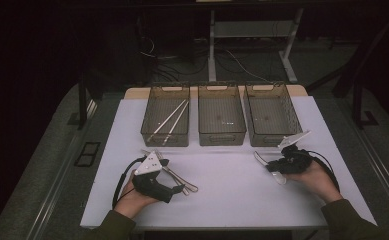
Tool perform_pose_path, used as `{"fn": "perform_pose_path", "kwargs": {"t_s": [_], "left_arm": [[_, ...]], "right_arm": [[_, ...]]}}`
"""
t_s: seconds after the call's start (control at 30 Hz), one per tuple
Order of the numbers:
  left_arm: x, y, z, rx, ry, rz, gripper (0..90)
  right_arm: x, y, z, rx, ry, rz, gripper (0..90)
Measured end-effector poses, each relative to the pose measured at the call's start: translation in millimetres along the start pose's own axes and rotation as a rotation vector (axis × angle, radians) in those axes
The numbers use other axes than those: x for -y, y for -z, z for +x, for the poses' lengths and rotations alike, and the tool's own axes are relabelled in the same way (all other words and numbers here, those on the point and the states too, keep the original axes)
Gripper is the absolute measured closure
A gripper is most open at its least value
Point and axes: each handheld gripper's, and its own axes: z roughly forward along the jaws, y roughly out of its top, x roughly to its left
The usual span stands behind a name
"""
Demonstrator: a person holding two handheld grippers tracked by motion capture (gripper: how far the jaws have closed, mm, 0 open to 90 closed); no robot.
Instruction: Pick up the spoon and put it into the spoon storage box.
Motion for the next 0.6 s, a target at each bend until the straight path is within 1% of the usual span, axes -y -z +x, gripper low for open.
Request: {"fn": "perform_pose_path", "kwargs": {"t_s": [0.13, 0.2, 0.27, 0.33, 0.5, 0.53, 0.6], "left_arm": [[0.8, -0.3, 0.6, 0.014, 0.003, -0.006, 0.0], [1.6, -0.3, 1.3, 0.02, 0.003, -0.017, 0.0], [1.7, 0.2, 2.1, 0.026, 0.007, -0.031, 0.0], [1.3, 0.8, 2.9, 0.026, -0.002, -0.041, 0.0], [1.3, 2.0, 2.7, 0.03, -0.012, -0.041, 0.0], [1.3, 1.8, 2.5, 0.031, -0.012, -0.04, 0.0], [1.3, 1.1, 2.1, 0.031, -0.011, -0.04, 0.0]], "right_arm": [[-0.6, -0.1, -0.4, -0.002, -0.016, 0.004, 81.5], [-0.9, 0.1, -0.6, -0.004, -0.019, 0.003, 81.7], [-1.3, 0.3, 0.1, -0.001, -0.014, 0.005, 81.7], [-1.4, 0.6, 0.8, 0.004, -0.011, 0.006, 81.7], [-1.8, 4.4, 0.3, 0.008, -0.011, 0.003, 81.8], [-2.4, 6.0, 0.9, 0.003, -0.015, 0.001, 81.8], [-4.0, 9.3, 2.5, 0.004, -0.008, -0.008, 81.8]]}}
